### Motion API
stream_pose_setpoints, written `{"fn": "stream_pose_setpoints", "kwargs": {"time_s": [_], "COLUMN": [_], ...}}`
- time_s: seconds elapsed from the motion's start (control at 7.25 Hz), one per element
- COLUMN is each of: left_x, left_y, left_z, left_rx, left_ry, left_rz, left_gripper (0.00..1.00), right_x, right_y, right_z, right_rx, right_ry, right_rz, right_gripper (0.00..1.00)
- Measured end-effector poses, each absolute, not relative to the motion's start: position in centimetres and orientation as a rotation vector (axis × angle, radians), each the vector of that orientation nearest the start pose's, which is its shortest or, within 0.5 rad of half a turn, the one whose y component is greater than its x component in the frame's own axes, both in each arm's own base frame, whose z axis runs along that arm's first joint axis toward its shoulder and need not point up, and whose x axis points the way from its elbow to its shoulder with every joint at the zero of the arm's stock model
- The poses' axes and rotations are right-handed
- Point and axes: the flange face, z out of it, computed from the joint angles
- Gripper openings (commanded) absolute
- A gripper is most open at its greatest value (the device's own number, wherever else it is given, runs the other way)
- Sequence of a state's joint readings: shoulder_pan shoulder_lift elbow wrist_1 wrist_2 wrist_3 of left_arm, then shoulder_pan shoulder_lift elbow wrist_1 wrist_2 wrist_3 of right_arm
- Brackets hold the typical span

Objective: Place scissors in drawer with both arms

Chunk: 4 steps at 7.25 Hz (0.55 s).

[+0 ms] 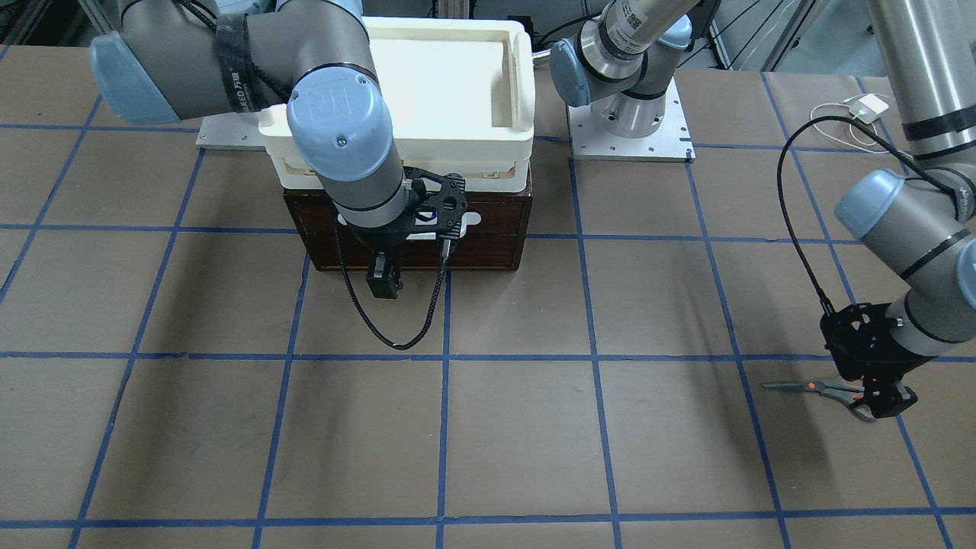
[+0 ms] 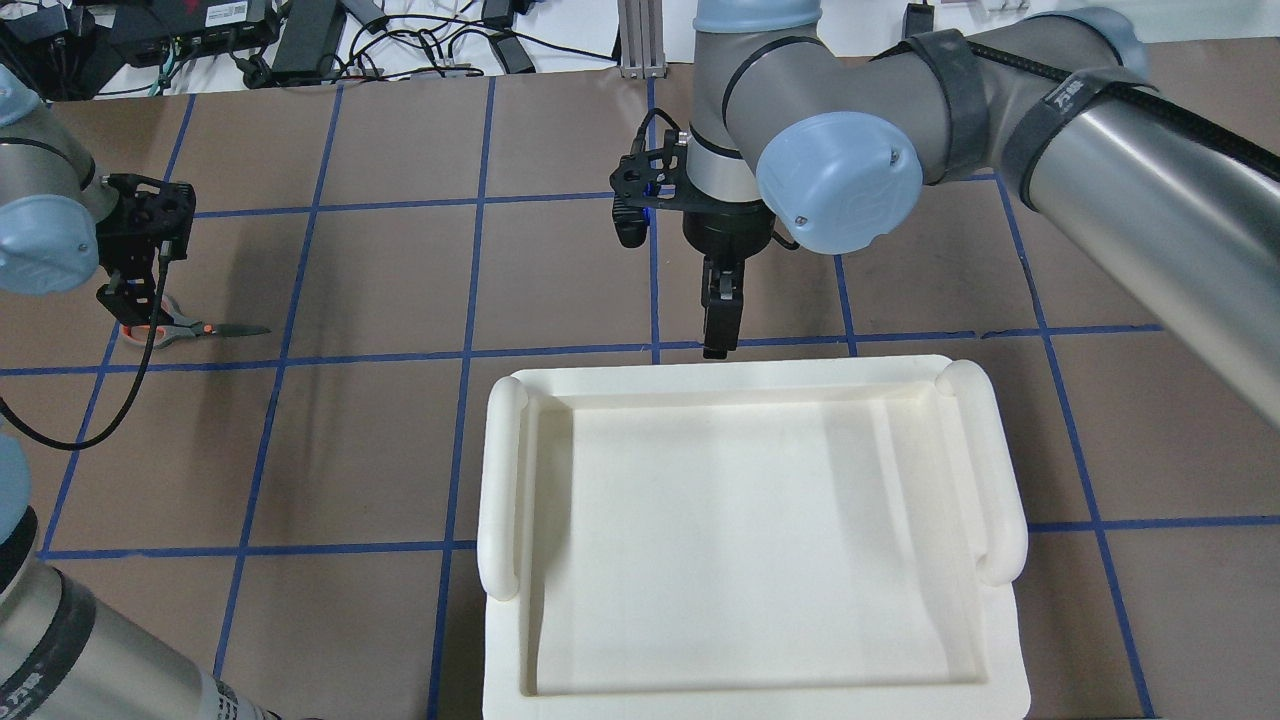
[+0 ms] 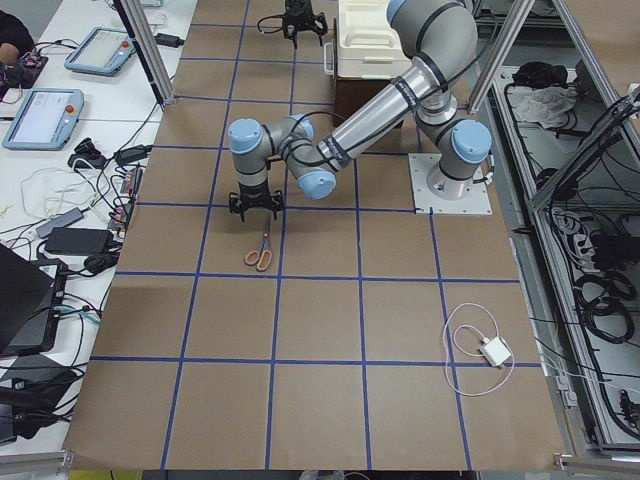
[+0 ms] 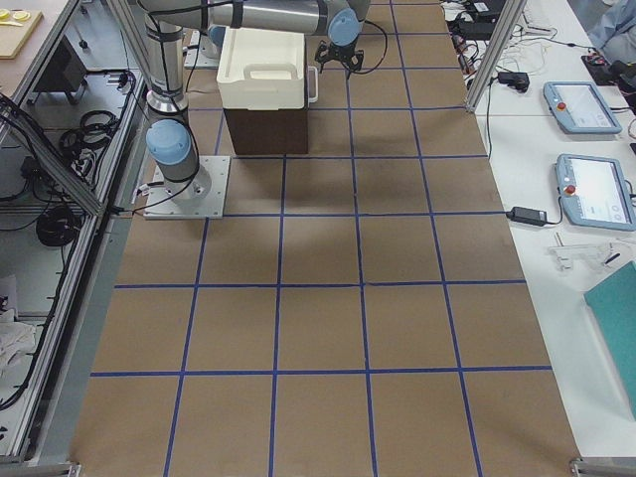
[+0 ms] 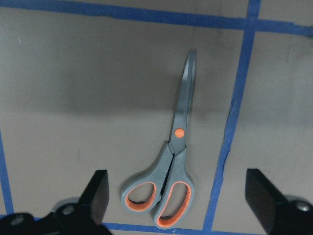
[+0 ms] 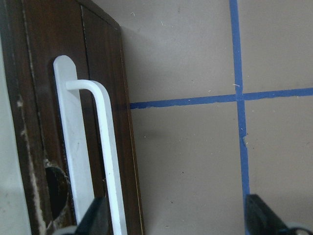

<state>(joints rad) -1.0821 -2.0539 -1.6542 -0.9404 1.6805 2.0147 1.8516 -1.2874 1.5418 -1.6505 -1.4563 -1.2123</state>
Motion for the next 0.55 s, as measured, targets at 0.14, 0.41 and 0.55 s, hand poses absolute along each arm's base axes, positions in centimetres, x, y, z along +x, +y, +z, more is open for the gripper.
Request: {"fn": "stream_pose_setpoints", "kwargs": {"time_s": [0.14, 0.41, 0.55], "left_x": [19.2, 19.7, 20.4], "left_y": [-62.1, -62.3, -62.1], "left_z": [22.0, 19.9, 19.1], "left_rx": [2.141, 2.180, 2.184], "left_ry": [2.172, 2.162, 2.174], "left_rz": [0.134, 0.144, 0.147], "left_gripper": [1.00, 1.00, 1.00], "right_x": [30.0, 30.2, 30.3], "right_y": [-51.9, -52.2, -51.9], "right_z": [35.8, 36.0, 35.8], "right_rx": [-2.005, -2.028, -2.026], "right_ry": [2.180, 2.186, 2.182], "right_rz": [0.134, 0.082, 0.113], "right_gripper": [1.00, 1.00, 1.00]}}
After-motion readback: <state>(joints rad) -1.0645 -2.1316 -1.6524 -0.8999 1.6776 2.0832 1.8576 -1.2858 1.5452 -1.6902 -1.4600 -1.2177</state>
